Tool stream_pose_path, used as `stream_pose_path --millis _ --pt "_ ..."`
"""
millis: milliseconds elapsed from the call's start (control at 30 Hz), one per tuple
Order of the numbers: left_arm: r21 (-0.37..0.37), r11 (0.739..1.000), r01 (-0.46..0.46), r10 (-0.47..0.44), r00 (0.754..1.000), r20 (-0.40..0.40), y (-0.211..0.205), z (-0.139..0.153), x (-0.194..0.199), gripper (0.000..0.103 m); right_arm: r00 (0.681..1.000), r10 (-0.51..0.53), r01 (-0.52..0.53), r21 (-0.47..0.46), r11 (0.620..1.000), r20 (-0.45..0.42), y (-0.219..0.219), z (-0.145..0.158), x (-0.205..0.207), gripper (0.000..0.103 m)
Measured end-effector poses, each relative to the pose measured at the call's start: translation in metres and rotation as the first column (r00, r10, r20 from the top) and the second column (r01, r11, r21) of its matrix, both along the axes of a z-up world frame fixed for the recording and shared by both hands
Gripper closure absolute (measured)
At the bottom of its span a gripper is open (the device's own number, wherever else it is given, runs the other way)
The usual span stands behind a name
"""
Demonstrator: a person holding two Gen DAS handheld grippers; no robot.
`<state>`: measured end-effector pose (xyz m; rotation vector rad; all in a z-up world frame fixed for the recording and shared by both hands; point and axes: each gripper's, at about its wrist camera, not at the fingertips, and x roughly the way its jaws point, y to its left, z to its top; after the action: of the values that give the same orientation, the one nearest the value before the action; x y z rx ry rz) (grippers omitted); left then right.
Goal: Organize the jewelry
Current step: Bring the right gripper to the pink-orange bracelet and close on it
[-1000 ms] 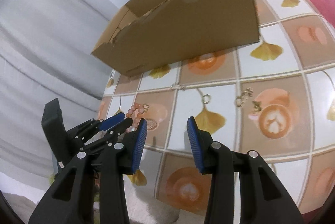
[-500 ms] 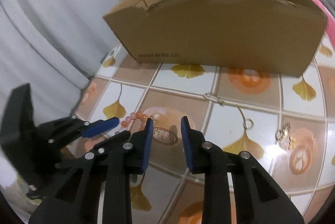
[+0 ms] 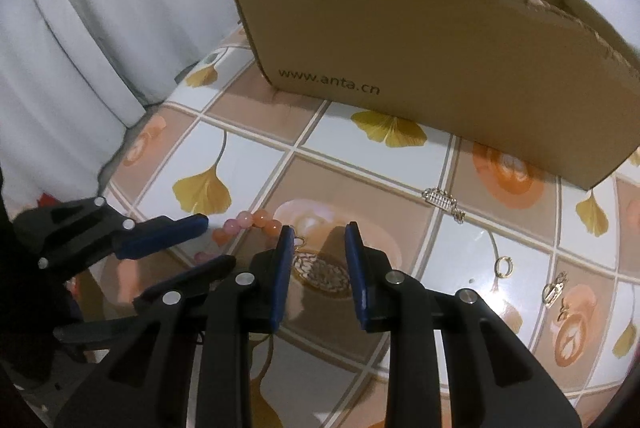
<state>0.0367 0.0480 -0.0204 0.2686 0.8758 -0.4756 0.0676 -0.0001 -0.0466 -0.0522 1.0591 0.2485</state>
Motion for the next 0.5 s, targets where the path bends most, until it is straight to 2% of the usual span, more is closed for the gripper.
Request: stream_pose_path --millis 133,267,367,500 --pt "-0.003 1.000 0.000 0.000 1.000 0.001 0.002 0.000 0.000 0.078 1.000 0.016 -0.016 -0.033 0.999 0.011 0.007 0.000 0.000 0.077" --pt "0.004 1.000 0.001 -0.001 1.000 0.007 0.002 0.000 -0.001 0.077 0.999 0.037 -0.034 -0.111 0.993 0.031 0.018 -0.001 0.000 0.077" --pt "0.014 1.000 0.004 -0.004 1.000 0.016 0.002 0.000 -0.002 0.077 0.999 0.030 -0.022 -0.164 0.986 0.045 0.019 -0.001 0.000 0.078" --pt "0.016 1.000 -0.001 0.001 1.000 0.021 0.003 0.000 -0.003 0.073 0.999 -0.010 0.017 -0.173 0.985 0.040 0.006 0.000 0.002 0.080"
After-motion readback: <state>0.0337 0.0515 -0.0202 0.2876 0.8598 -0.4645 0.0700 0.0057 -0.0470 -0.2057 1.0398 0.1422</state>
